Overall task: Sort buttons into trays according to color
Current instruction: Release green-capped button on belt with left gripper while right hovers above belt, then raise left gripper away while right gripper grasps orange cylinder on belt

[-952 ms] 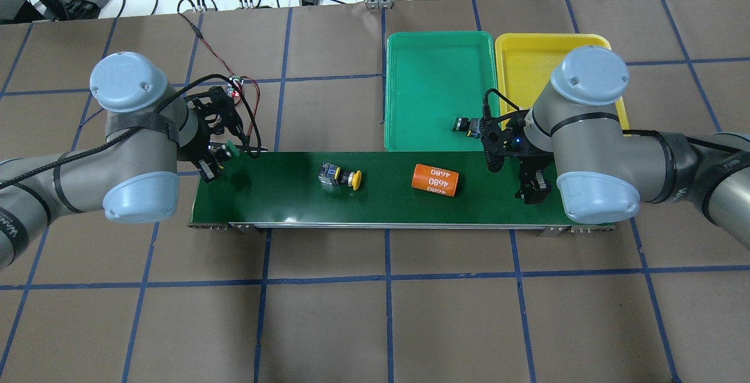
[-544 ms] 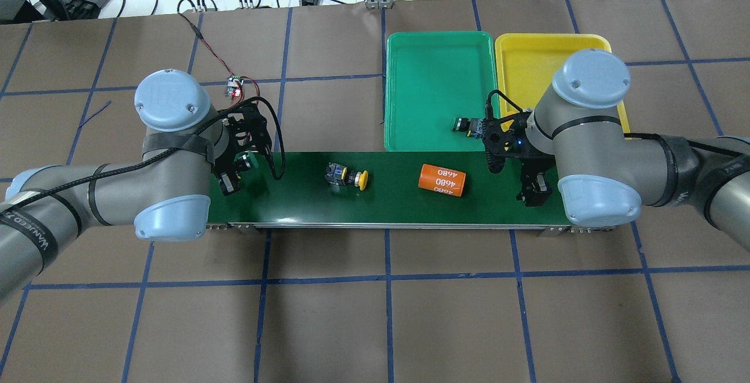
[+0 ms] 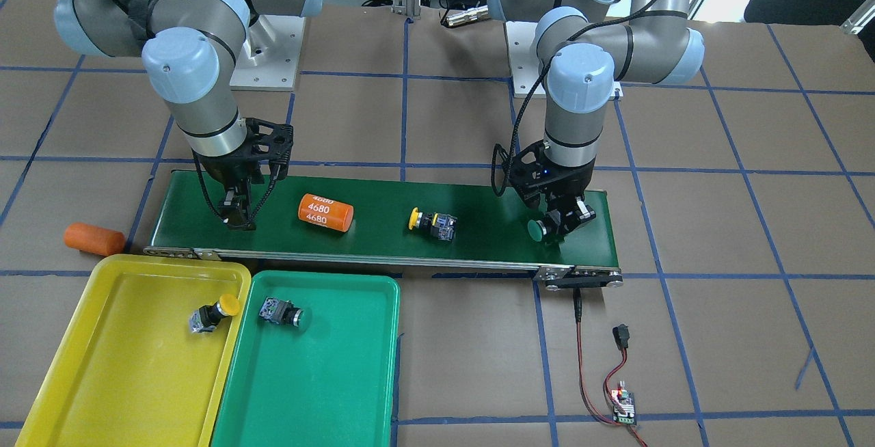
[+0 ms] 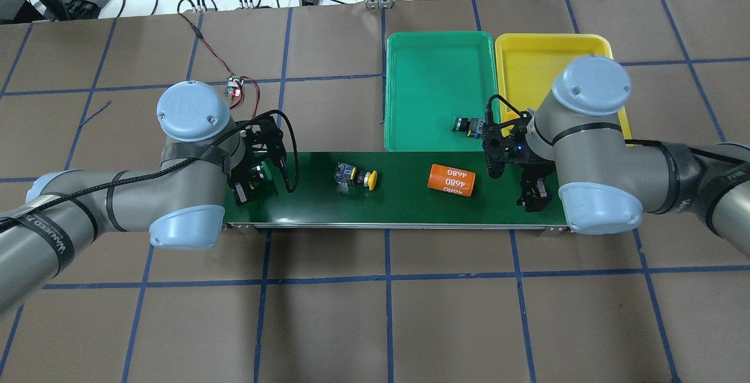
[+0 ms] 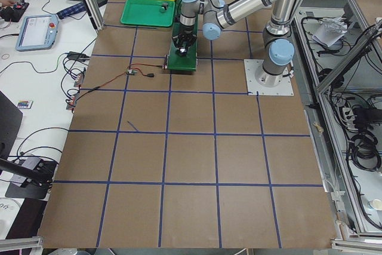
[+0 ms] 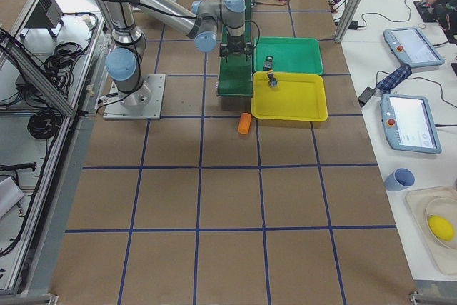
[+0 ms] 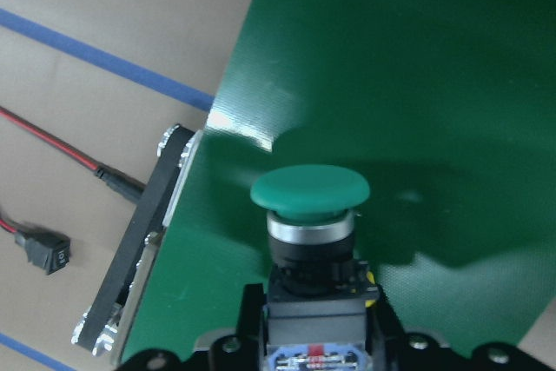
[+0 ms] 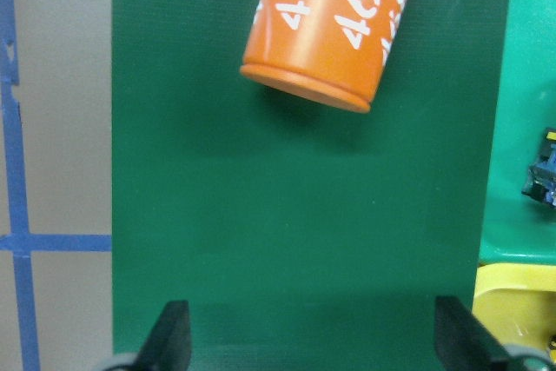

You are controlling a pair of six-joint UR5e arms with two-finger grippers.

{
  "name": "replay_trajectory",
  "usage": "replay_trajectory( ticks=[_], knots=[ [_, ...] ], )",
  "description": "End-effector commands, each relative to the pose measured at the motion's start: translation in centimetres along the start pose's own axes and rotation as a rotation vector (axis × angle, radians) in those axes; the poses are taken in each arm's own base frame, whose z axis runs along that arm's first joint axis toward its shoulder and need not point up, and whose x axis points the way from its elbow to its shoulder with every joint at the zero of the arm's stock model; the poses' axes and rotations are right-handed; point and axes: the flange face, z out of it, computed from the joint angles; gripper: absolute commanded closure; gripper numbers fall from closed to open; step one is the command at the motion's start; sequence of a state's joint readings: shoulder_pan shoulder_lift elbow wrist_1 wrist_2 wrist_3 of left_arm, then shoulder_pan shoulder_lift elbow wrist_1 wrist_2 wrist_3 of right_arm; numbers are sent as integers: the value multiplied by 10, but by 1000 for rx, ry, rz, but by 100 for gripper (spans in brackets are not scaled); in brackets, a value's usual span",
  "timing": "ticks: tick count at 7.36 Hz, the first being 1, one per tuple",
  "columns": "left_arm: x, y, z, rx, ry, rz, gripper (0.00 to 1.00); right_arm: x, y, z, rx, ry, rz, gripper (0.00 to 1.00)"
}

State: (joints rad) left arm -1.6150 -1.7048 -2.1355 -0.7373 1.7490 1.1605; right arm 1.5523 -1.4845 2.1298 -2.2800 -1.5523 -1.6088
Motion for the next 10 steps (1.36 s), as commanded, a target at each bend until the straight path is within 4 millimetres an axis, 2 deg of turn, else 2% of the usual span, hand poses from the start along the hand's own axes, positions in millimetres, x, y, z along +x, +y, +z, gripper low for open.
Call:
replay_trajectory(
  ticks=[1,2,3,4,5,6,8,9,10],
  knots=[
    [5,-2,-18,12,-31,3,0,-1,-1,0,-1,-1,0,0],
    [-7,1,-30,15,-48,1,0,-1,-1,0,0,-3,-2,0],
    [-33,1,-70,39,-104,-16,0,-1,-1,1,2,-7,0,0],
    [-72,4,-102,50,-60,-80,0,-1,-2,3,7,-12,15,0],
    [-107,12,-124,44,0,-331,0,-2,-2,5,8,-16,38,0],
    [-120,9,-126,30,25,-546,0,-3,-3,5,11,-16,38,0],
    [-116,9,-135,49,121,-811,0,-2,-3,6,13,-18,38,0],
    [-125,7,-134,41,126,-940,0,-3,-3,5,13,-18,38,0],
    [-126,9,-145,-15,189,-1017,0,-3,-3,5,13,-18,38,0]
  ],
)
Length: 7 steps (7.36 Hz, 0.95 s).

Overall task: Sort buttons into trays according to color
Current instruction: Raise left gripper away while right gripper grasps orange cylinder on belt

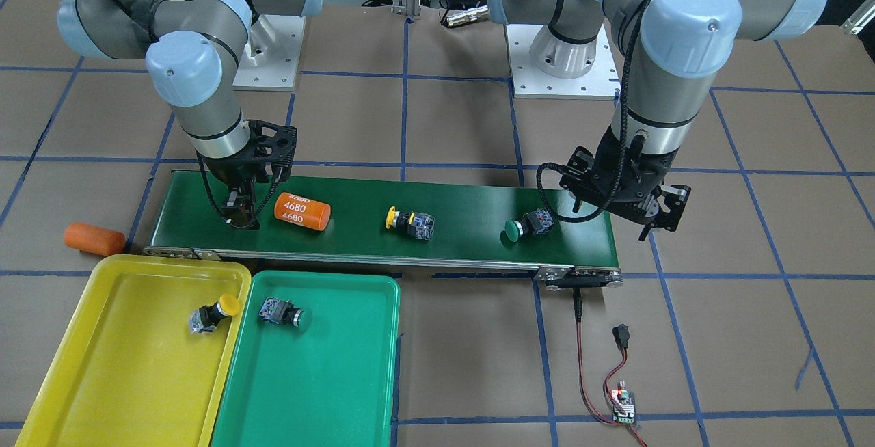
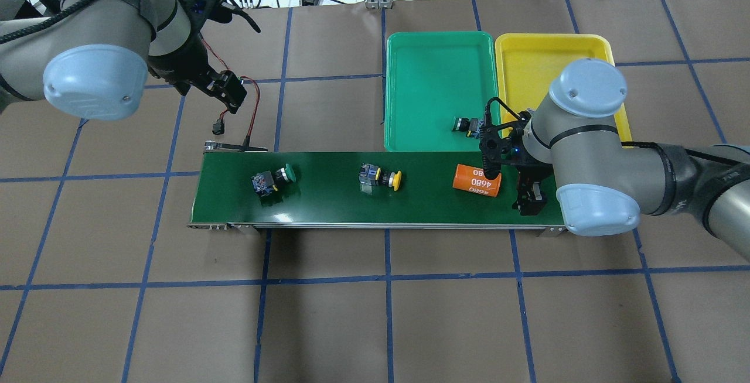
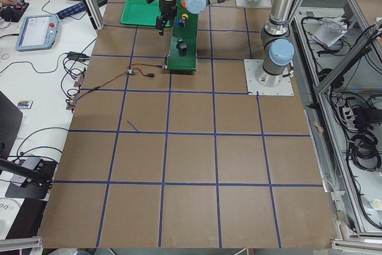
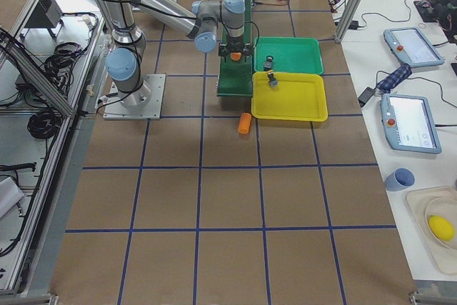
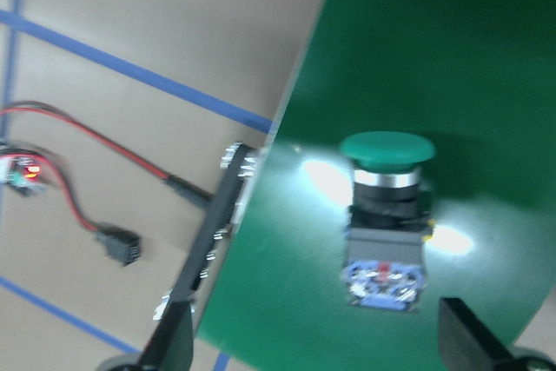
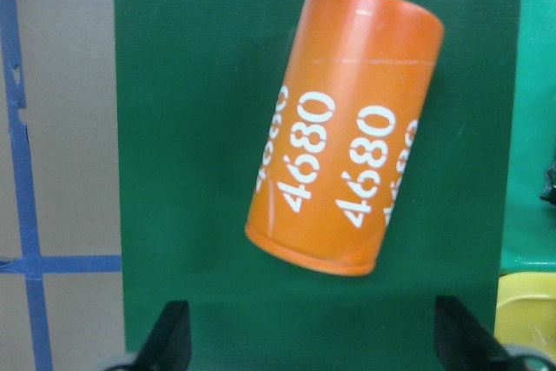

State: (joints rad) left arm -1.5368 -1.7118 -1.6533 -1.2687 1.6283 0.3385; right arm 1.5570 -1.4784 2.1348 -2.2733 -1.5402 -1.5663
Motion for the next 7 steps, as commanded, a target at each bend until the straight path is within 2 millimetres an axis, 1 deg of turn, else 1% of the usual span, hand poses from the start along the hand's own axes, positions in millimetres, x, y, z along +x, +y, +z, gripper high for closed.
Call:
replay_trajectory(
  ticks=[1,3,4,5,6,7],
  knots=[
    [-4,-7,-16,-80,40,-177,0,0,0,1,0,-2,-1,0],
    [-3,-9,-12,-96,51,-231,0,0,0,1,2,-2,-1,0],
    [-2,-13,-13,-85,72,-235,0,0,0,1,2,-2,-1,0],
    [-1,-11,-9,-94,75,-235,0,0,0,1,2,-2,-1,0],
    [-3,-16,-12,-77,75,-237,0,0,0,0,2,0,-1,0],
    [-3,-16,-11,-86,75,-240,0,0,0,1,0,-2,-1,0]
  ],
)
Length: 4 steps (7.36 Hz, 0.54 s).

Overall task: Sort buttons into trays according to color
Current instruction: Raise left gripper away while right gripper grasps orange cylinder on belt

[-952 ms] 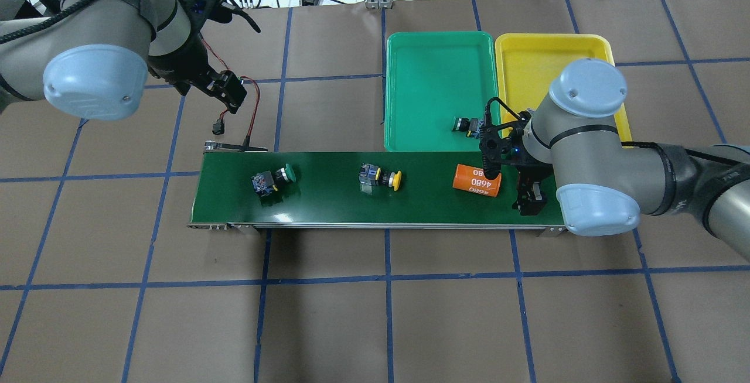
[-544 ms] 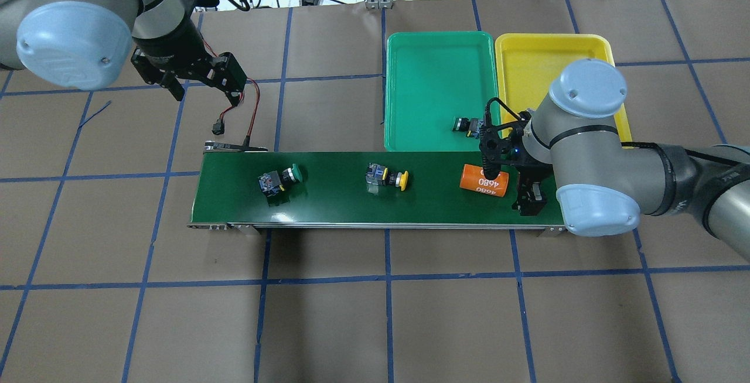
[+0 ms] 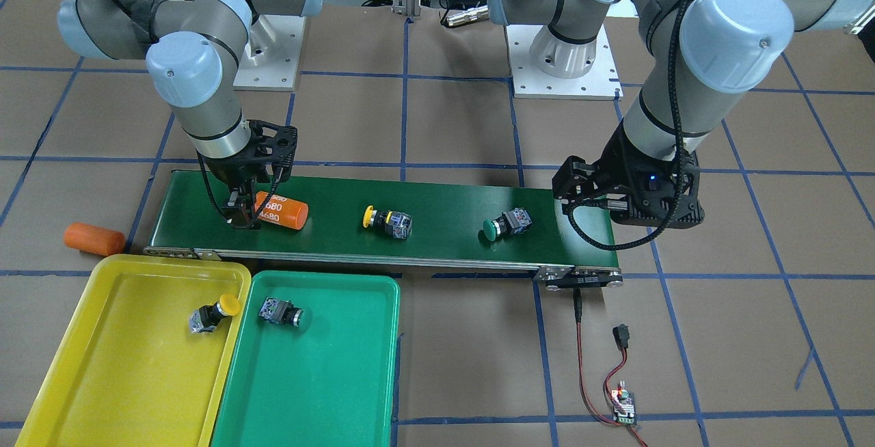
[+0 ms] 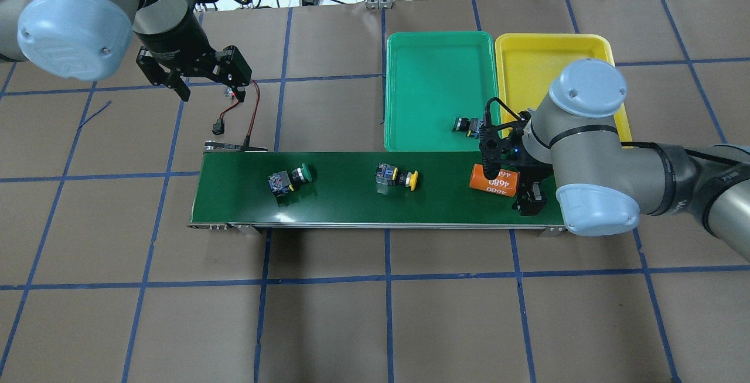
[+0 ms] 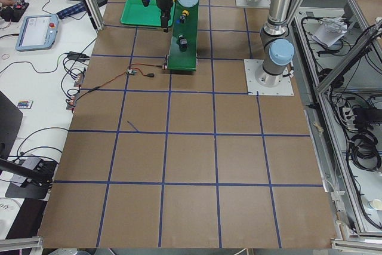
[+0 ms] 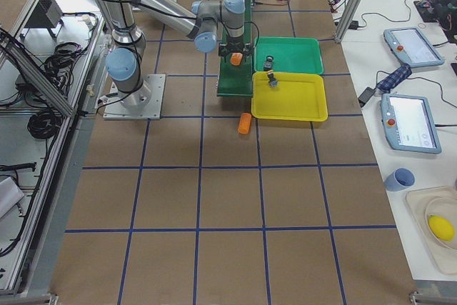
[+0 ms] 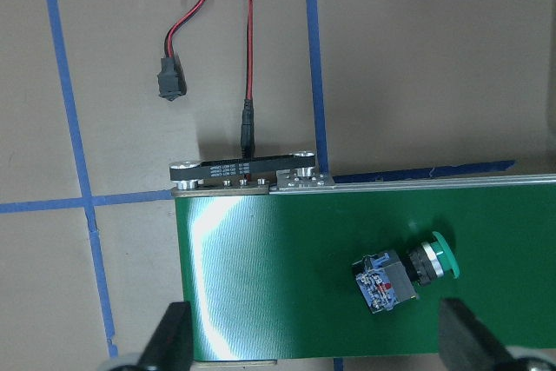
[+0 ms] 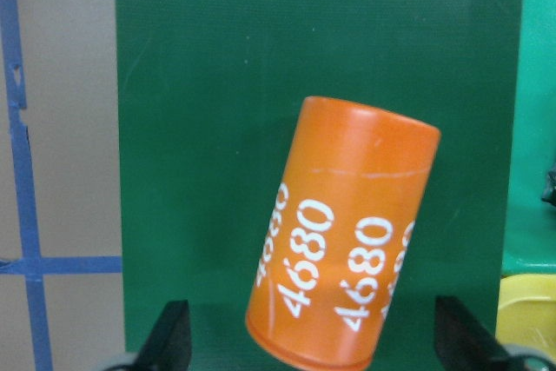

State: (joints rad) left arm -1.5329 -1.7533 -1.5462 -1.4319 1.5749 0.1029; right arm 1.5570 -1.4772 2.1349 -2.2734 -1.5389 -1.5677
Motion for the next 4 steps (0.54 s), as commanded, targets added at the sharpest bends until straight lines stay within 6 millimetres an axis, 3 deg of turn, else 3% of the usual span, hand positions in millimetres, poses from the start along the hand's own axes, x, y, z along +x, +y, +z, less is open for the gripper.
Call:
replay_trajectory(
  ticks=[1,4],
  knots=[
    [-1,-2,-3,2,4,-22,0,0,0,0,0,-2,0,0],
    [-2,0,2,-14,42,-107,0,0,0,1,0,-5,2,0]
  ],
)
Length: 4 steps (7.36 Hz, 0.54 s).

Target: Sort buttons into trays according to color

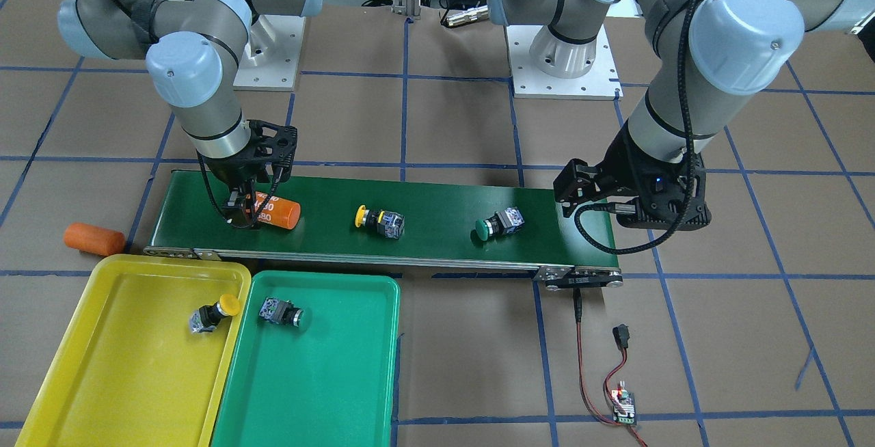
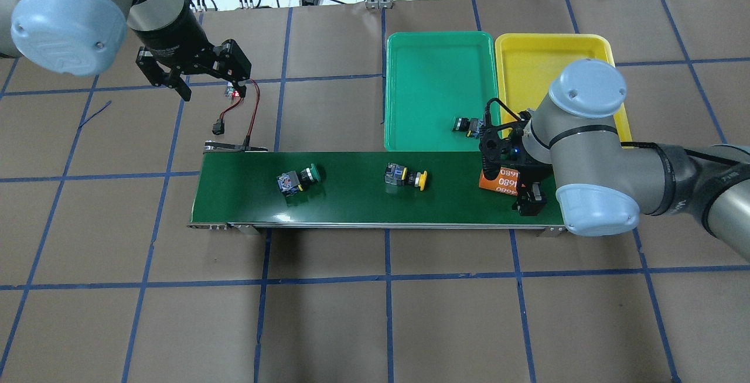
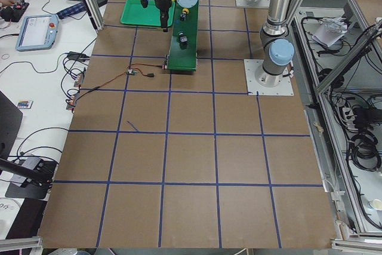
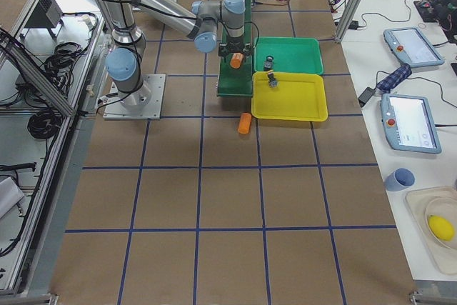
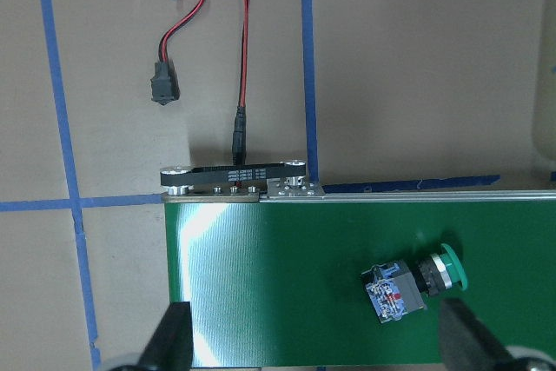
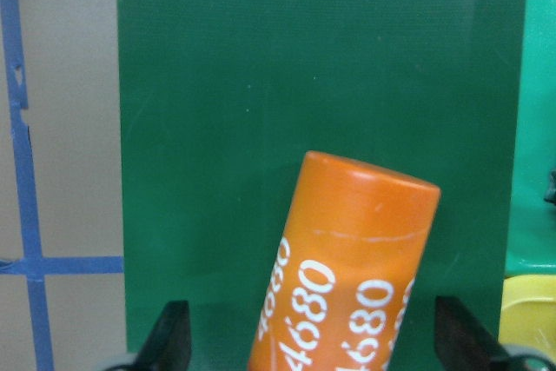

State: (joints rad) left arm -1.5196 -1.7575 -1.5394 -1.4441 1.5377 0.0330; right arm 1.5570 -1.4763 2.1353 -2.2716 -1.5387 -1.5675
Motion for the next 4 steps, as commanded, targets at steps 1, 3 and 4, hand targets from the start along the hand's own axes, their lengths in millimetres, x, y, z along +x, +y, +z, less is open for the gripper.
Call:
replay_trajectory(
  ticks=[1,3,4],
  knots=[
    [2,4,5,-8,4,-24,0,1,0,1,0,-3,1,0],
    [3,0,7,6,16,-26,0,0,0,2,0,-5,1,0],
    [-1,3,3,14,19,-24,0,0,0,2,0,-5,1,0]
  ],
)
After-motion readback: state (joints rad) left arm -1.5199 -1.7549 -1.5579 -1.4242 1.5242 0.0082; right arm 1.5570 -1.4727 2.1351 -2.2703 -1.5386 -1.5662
